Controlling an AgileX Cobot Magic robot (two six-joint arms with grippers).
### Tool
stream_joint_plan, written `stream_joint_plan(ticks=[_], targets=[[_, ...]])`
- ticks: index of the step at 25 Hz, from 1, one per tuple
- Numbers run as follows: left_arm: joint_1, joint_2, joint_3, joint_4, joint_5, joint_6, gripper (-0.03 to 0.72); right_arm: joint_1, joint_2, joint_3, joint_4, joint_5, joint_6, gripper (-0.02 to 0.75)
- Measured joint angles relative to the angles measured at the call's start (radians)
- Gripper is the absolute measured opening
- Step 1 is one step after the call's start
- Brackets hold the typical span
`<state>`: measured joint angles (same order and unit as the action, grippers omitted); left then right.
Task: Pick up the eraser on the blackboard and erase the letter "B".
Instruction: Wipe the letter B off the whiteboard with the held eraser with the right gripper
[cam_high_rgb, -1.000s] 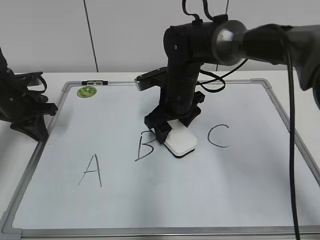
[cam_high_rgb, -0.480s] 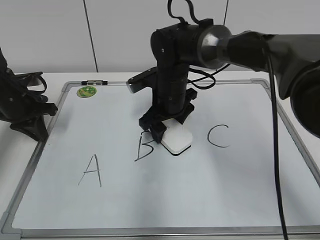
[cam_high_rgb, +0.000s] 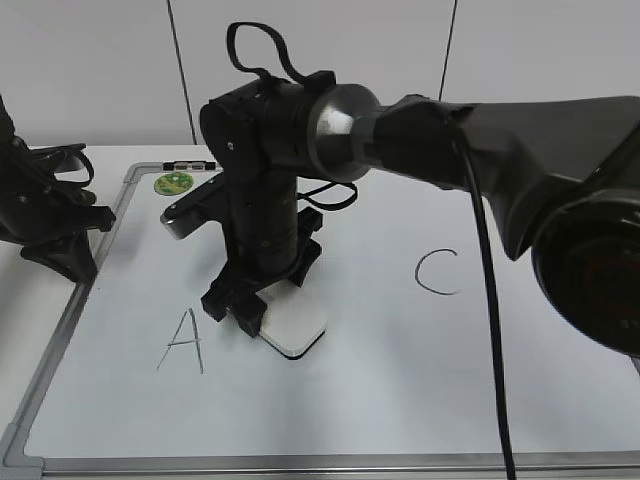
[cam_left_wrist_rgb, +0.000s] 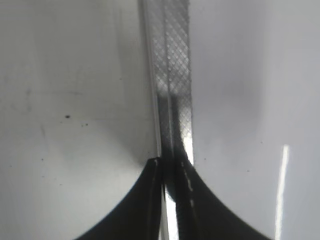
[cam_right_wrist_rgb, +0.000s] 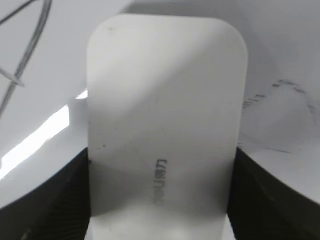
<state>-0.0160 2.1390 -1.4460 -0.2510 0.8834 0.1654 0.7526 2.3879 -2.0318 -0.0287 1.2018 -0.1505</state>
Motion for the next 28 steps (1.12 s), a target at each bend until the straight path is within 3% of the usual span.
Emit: stream_joint_plan(ticks=[9,22,28], targets=[[0.000,0.000,0.000,0.000,0.000,0.000,0.033,0.002,0.002,0.000,-0.032,0.004,0.020,0.537],[0.000,0.000,0.000,0.000,0.000,0.000,0.033,-0.173,0.002,-0.007,-0.023,0.011,0.042,0.537],[0.000,0.000,0.000,0.000,0.000,0.000,0.033,-0.195,0.019,-0.083,-0.068,0.022,0.042,0.537]])
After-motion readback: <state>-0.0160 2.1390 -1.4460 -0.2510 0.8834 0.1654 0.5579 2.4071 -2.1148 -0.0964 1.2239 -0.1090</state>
